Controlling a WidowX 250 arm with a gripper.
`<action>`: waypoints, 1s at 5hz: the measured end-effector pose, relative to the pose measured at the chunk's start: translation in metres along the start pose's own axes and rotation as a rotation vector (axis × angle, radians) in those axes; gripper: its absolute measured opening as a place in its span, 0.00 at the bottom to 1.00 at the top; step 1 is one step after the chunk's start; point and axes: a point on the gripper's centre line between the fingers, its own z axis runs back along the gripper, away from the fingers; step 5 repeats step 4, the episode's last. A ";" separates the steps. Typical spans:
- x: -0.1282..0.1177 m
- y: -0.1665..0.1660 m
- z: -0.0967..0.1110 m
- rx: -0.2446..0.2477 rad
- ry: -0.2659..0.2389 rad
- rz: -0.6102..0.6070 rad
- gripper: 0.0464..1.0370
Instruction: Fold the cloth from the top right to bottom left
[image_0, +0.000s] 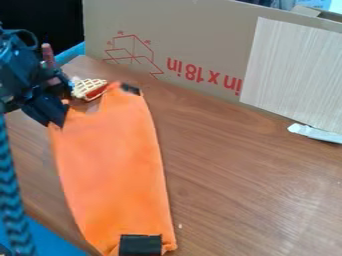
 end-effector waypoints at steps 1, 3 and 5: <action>-0.006 0.007 0.001 0.048 -0.013 0.009 0.41; 0.005 0.016 0.006 0.090 0.075 -0.030 0.96; 0.023 0.005 0.027 0.144 0.156 -0.174 0.96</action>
